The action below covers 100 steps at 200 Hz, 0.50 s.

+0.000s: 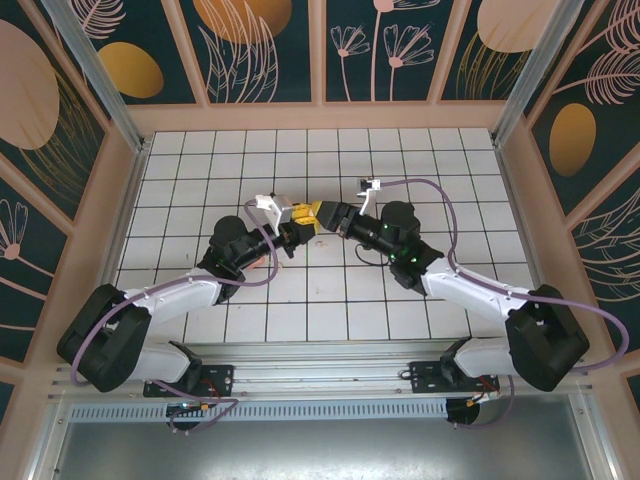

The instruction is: Insert the wireless bluetooth earbuds into the charging case

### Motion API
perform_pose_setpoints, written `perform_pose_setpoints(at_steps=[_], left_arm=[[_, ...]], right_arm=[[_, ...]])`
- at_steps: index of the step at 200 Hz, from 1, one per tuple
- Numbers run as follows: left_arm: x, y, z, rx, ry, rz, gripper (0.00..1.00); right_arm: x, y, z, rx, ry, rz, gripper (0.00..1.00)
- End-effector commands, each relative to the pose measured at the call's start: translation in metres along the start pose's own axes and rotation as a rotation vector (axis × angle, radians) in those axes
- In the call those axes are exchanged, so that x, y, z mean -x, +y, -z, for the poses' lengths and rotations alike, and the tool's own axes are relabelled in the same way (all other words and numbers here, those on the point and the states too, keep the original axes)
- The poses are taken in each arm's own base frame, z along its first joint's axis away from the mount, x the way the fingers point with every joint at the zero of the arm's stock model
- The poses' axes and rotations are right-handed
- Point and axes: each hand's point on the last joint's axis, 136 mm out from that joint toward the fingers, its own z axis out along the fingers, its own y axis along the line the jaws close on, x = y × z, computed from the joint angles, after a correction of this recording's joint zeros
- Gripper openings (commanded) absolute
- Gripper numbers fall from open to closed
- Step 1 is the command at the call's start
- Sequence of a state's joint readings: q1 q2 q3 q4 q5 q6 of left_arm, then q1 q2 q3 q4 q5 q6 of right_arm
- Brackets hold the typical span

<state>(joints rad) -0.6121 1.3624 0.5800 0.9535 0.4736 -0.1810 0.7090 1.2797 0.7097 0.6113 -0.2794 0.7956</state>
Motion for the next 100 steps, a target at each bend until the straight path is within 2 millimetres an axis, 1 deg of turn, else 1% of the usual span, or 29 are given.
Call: perform_pose_setpoints(at_steps=[1,5,36,67,72,85,100], left_arm=[[0.007,-0.006,-0.004,-0.037,-0.012,0.0,0.18],[0.008,-0.007,-0.004,-0.041,-0.013,0.003,0.16],[0.009,-0.012,-0.004,-0.075,-0.017,0.025,0.15],[0.013,-0.017,-0.002,-0.094,-0.033,0.041,0.13],[0.015,-0.018,-0.002,-0.099,-0.034,0.045,0.13],[0.016,-0.021,-0.002,-0.116,-0.034,0.059,0.11],[0.015,-0.025,0.0,-0.135,-0.025,0.073,0.08]], right_arm=[[0.021,0.023,0.018,0.026,-0.083,0.117,0.67],[0.023,0.024,0.02,0.024,-0.092,0.132,0.69],[0.036,0.035,0.044,0.013,-0.141,0.262,0.74],[0.041,0.045,0.065,0.003,-0.163,0.415,0.75],[0.04,0.048,0.068,0.012,-0.161,0.448,0.74],[0.036,0.059,0.076,0.058,-0.151,0.532,0.67],[0.032,0.069,0.082,0.096,-0.143,0.604,0.63]])
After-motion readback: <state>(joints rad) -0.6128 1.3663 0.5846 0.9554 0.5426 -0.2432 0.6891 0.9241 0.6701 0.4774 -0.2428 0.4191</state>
